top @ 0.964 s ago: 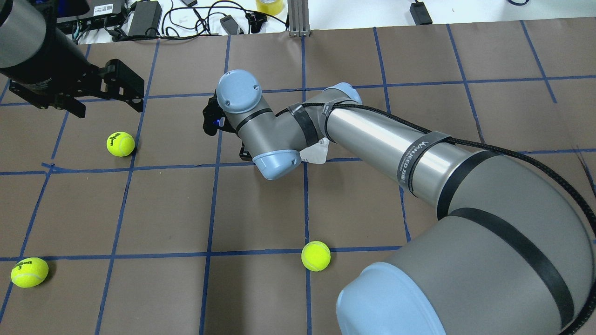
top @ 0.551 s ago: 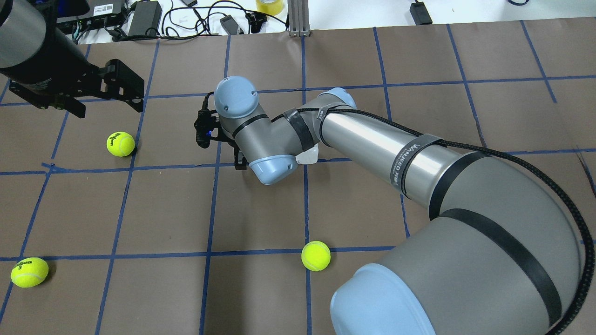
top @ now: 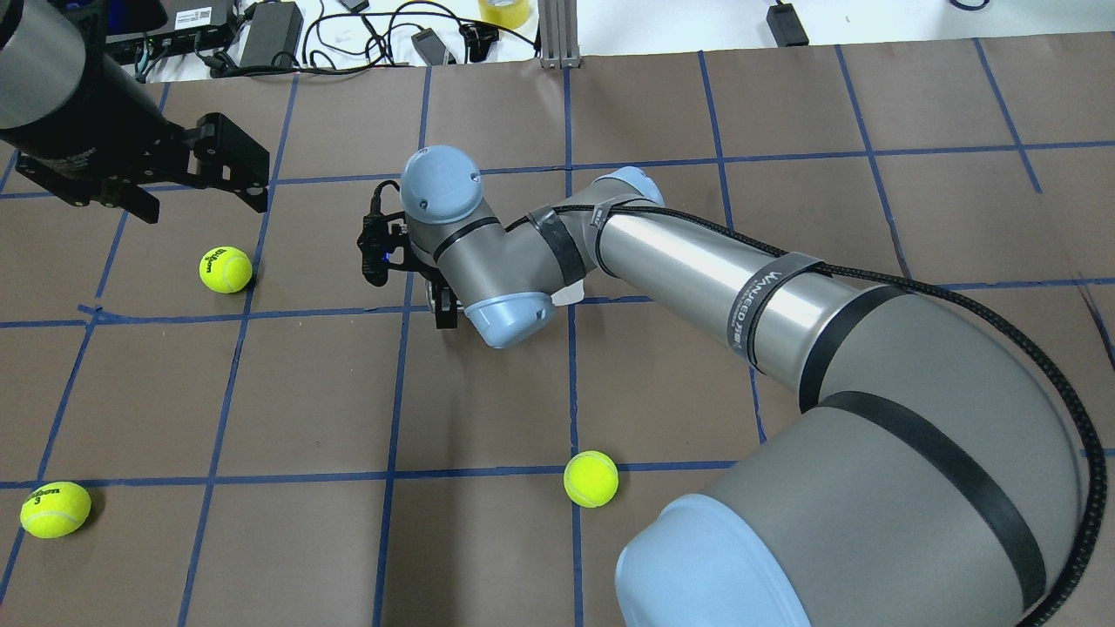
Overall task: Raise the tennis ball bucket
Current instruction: 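Lay the tube on its side and open the right gripper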
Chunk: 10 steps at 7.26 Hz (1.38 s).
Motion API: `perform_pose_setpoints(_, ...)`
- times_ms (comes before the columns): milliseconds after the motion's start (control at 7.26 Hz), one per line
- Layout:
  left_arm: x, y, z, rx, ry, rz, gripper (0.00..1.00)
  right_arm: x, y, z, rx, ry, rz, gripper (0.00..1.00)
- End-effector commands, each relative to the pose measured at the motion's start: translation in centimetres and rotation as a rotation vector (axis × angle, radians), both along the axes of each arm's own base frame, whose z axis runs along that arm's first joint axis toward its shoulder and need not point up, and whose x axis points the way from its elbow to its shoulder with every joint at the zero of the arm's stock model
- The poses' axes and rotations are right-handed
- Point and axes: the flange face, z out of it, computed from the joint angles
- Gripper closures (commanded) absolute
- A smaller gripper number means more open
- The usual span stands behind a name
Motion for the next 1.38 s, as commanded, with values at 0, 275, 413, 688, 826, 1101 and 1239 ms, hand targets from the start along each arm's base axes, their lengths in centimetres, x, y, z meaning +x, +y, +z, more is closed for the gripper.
perform_pose_setpoints(0,-0.3,-0.9,-0.6,0.008,0.014,-0.009,0.00,0.9,0.8,0.5,0.016,-0.034,0.004,0.00)
perform_pose_setpoints(275,0.2,-1.9,-1.8,0.029,0.030,0.000,0.00,-0.1,-0.1,1.7,0.022,-0.069,0.001,0.00)
perform_pose_setpoints(413,-0.6,-2.4,-2.4,0.036,0.148,-0.009,0.00,-1.6,-1.3,2.5,0.016,-0.075,-0.028,0.00)
perform_pose_setpoints(688,3.0,-6.7,-6.5,0.066,0.342,-0.093,0.00,-4.9,-2.9,5.9,0.043,-0.102,-0.082,0.00)
perform_pose_setpoints(826,4.1,-9.1,-9.6,0.054,0.477,-0.173,0.00,-7.1,-3.9,7.3,0.059,-0.094,-0.116,0.00)
perform_pose_setpoints(1101,4.1,-11.5,-17.4,0.127,0.625,-0.247,0.00,-12.6,-6.0,10.3,0.091,-0.080,-0.200,0.00)
perform_pose_setpoints(1239,4.4,-12.3,-20.6,0.150,0.636,-0.274,0.00,-15.5,-6.6,12.8,0.098,-0.079,-0.243,0.00)
